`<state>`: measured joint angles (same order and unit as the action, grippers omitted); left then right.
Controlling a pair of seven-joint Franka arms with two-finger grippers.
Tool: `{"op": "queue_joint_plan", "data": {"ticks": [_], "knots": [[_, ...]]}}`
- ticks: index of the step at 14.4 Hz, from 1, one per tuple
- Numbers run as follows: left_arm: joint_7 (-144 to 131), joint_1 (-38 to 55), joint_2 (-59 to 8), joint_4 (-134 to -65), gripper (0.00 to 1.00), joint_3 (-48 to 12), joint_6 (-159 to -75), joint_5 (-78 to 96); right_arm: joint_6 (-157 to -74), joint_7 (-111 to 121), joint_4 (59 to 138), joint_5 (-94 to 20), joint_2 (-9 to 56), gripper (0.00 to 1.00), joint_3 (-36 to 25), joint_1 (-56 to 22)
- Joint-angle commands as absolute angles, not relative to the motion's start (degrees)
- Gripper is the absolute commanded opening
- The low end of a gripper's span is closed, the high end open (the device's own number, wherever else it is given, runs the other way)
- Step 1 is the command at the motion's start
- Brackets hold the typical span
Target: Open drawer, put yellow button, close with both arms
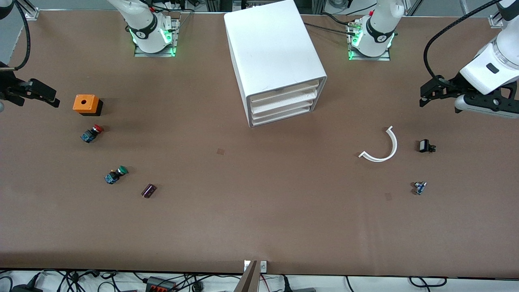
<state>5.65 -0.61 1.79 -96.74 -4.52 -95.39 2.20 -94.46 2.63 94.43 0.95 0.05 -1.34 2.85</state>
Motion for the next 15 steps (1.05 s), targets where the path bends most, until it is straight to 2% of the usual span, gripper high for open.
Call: {"op": "queue_joint_plan", "data": {"ticks": [1,15], "knots": [[5.3,-0.3,1.7,-95.5,1.0,-4.5,-92.5,2.8,-95.4,3.3,96.3,1.7,-1.9,1.0,-1.1,3.3],[5.3,-0.2,1.4,-94.7,1.0,-4.5,-92.4,2.8,-95.1,3.3,96.3,1.8,-1.7,1.0,-1.1,3.3]]}}
